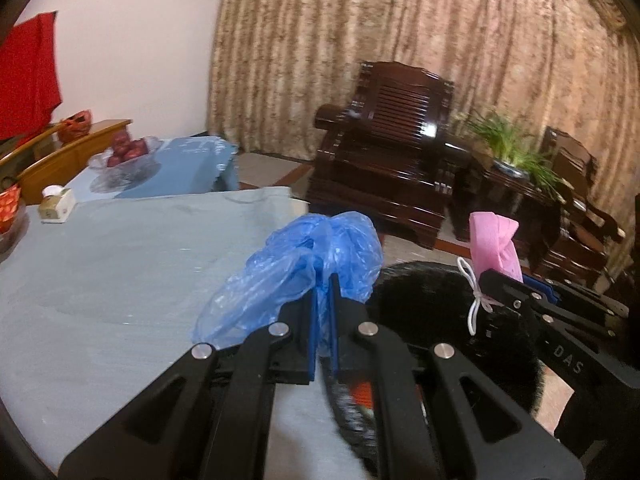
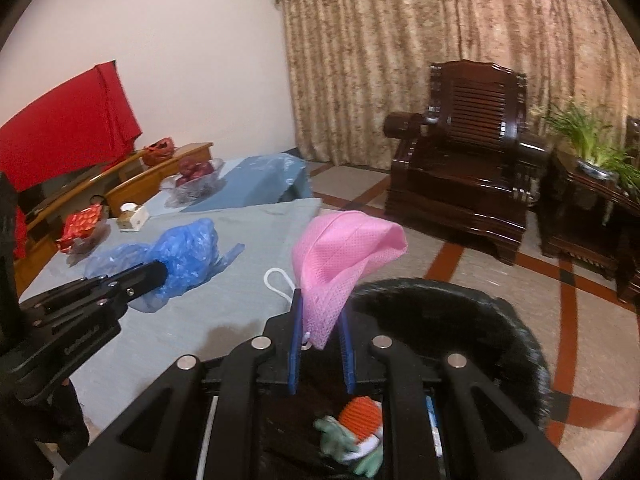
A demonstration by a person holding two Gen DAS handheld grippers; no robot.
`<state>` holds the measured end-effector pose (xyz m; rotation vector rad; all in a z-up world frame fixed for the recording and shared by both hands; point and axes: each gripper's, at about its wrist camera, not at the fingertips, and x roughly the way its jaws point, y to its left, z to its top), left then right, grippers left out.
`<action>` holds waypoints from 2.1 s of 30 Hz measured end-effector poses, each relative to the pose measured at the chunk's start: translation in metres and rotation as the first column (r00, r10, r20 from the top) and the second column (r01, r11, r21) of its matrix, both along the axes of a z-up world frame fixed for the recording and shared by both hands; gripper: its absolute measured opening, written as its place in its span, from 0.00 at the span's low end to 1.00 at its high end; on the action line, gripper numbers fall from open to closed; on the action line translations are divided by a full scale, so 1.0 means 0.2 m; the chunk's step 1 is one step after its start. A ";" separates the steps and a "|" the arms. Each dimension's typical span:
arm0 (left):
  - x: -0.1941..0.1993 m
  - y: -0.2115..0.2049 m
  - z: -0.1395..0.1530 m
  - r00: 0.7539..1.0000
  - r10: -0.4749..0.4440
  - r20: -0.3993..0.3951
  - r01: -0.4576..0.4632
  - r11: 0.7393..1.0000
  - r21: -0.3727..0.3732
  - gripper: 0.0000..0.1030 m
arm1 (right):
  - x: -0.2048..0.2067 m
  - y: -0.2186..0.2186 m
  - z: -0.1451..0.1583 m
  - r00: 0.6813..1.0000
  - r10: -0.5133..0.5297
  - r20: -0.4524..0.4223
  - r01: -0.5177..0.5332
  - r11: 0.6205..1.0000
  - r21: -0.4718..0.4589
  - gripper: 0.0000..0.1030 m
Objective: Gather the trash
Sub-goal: 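Carry the pink and blue bags over the bin with both tools, then open both tools to drop the bags into the bin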
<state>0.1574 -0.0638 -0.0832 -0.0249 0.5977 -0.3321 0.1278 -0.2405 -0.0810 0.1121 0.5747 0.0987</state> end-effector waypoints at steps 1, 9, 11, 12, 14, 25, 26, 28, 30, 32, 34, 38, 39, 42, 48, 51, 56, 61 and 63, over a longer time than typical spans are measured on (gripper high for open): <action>-0.01 -0.03 0.00 1.000 -0.012 -0.001 0.012 1.000 0.001 0.04 | -0.01 -0.02 0.00 1.000 -0.009 -0.002 0.009 1.000 0.000 0.16; -0.04 -0.27 -0.06 0.995 -0.103 -0.016 0.103 0.995 0.003 0.04 | -0.12 -0.22 -0.04 0.997 -0.075 -0.017 0.075 0.997 -0.007 0.16; -0.05 -0.32 -0.08 0.993 -0.118 -0.023 0.118 0.993 0.003 0.04 | -0.14 -0.27 -0.06 0.995 -0.093 -0.025 0.093 0.996 -0.009 0.16; -0.05 -0.34 -0.09 0.992 -0.126 -0.027 0.126 0.992 0.004 0.04 | -0.14 -0.28 -0.06 0.995 -0.099 -0.028 0.099 0.995 -0.009 0.16; -0.04 -0.38 -0.12 0.989 -0.141 -0.039 0.141 0.990 -0.004 0.04 | -0.15 -0.32 -0.07 0.993 -0.111 -0.034 0.111 0.994 -0.010 0.16; 0.01 -0.48 -0.27 0.982 -0.172 -0.076 0.174 0.984 0.022 0.04 | -0.16 -0.41 -0.19 0.985 -0.149 -0.084 0.148 0.989 -0.018 0.16; 0.02 -0.49 -0.28 0.982 -0.174 -0.077 0.176 0.984 0.025 0.04 | -0.16 -0.42 -0.20 0.985 -0.150 -0.090 0.149 0.989 -0.017 0.16; 0.02 -0.51 -0.29 0.982 -0.174 -0.078 0.177 0.984 0.031 0.04 | -0.15 -0.42 -0.23 0.983 -0.152 -0.099 0.151 0.988 -0.019 0.16; 0.04 -0.52 -0.31 0.981 -0.175 -0.081 0.179 0.983 0.034 0.04 | -0.15 -0.43 -0.25 0.982 -0.154 -0.107 0.153 0.988 -0.020 0.16; 0.05 -0.55 -0.32 0.981 -0.176 -0.084 0.179 0.983 0.039 0.04 | -0.15 -0.44 -0.28 0.980 -0.159 -0.116 0.158 0.987 -0.018 0.16; 0.06 -0.56 -0.33 0.980 -0.179 -0.087 0.183 0.982 0.039 0.04 | -0.14 -0.44 -0.29 0.979 -0.162 -0.123 0.162 0.987 -0.015 0.16; 0.08 -0.56 -0.36 0.976 -0.191 -0.102 0.195 0.980 0.031 0.04 | -0.12 -0.46 -0.33 0.976 -0.168 -0.142 0.168 0.986 -0.015 0.17; 0.08 -0.57 -0.36 0.975 -0.196 -0.105 0.199 0.980 0.027 0.05 | -0.12 -0.46 -0.34 0.974 -0.170 -0.146 0.170 0.985 -0.015 0.20; 0.09 -0.56 -0.37 0.969 -0.219 -0.117 0.221 0.975 0.002 0.18 | -0.11 -0.46 -0.36 0.971 -0.175 -0.163 0.173 0.985 -0.023 0.33; 0.08 -0.51 -0.36 0.970 -0.215 -0.116 0.214 0.977 -0.023 0.56 | -0.13 -0.47 -0.38 0.965 -0.202 -0.168 0.196 0.979 -0.048 0.76; 0.07 -0.46 -0.33 0.976 -0.194 -0.100 0.192 0.981 -0.023 0.69 | -0.15 -0.46 -0.36 0.966 -0.207 -0.155 0.201 0.978 -0.053 0.90; 0.03 -0.34 -0.26 0.987 -0.140 -0.079 0.139 0.990 -0.023 0.84 | -0.19 -0.44 -0.30 0.973 -0.193 -0.129 0.190 0.981 -0.039 0.94; -0.02 -0.26 -0.17 0.993 -0.100 -0.063 0.100 0.995 -0.008 0.87 | -0.23 -0.38 -0.20 0.983 -0.163 -0.088 0.161 0.987 -0.025 0.94; -0.06 -0.22 -0.13 0.994 -0.089 -0.055 0.089 0.996 -0.004 0.87 | -0.26 -0.35 -0.15 0.987 -0.147 -0.068 0.146 0.989 -0.020 0.94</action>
